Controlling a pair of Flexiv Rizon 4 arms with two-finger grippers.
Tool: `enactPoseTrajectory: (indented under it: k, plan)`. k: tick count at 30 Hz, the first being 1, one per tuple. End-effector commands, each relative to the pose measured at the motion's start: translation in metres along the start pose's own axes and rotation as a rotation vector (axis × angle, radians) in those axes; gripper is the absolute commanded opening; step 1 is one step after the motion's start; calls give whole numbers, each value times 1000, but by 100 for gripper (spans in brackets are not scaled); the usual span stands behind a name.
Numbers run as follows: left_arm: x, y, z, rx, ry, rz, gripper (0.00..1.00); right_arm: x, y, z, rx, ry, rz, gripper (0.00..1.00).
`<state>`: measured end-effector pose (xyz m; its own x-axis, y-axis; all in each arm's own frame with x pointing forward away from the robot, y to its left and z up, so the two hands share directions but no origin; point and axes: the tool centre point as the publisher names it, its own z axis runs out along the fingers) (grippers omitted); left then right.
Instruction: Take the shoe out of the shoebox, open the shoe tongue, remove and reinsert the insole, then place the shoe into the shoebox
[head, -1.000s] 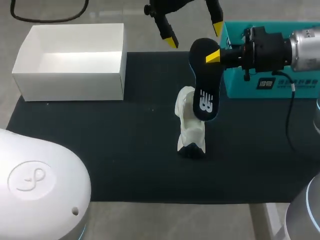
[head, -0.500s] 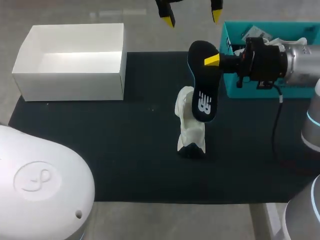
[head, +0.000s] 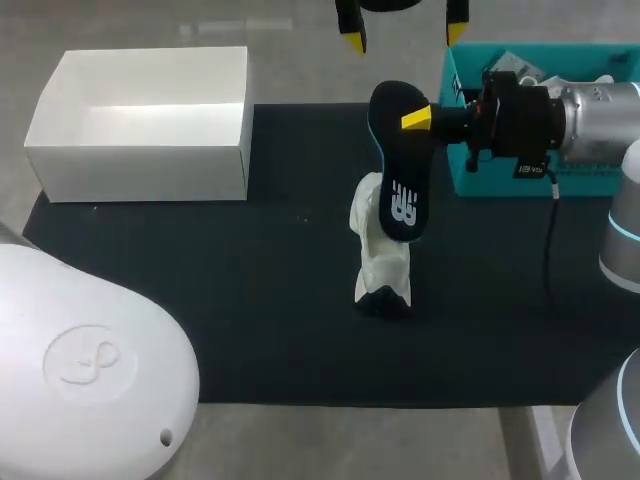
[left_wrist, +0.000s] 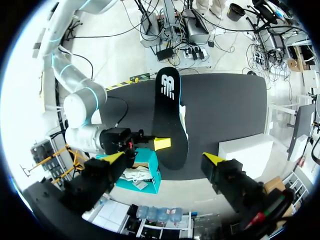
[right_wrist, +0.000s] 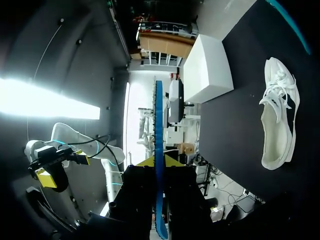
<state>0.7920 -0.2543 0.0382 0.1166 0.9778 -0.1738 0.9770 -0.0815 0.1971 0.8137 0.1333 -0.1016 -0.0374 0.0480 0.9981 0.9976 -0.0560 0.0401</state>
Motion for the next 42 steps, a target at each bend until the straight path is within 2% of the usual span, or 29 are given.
enactPoseTrajectory:
  k: [1, 10, 30, 32, 35, 37, 42]
  plan:
    - [1, 1, -1, 25, 63, -24, 100, -2, -3, 2, -6, 0, 3, 0]
    - [9, -4, -1, 32, 74, -26, 100, -5, 0, 6, 9, 13, 9, 0]
    - [-2, -12, 3, 31, 21, -5, 100, -3, 0, 3, 25, 4, 10, 0]
    - [-1, -15, 5, 43, -16, -13, 100, -3, 0, 3, 25, 5, 9, 0]
    - [1, -18, 8, 67, -141, -38, 100, -4, 0, 3, 22, 4, 10, 0]
    - [7, -23, 11, 123, -237, -83, 100, -4, -2, 1, 18, 3, 10, 0]
    - [27, -25, 20, 57, -379, -137, 100, -6, -4, -2, 1, 1, 21, 0]
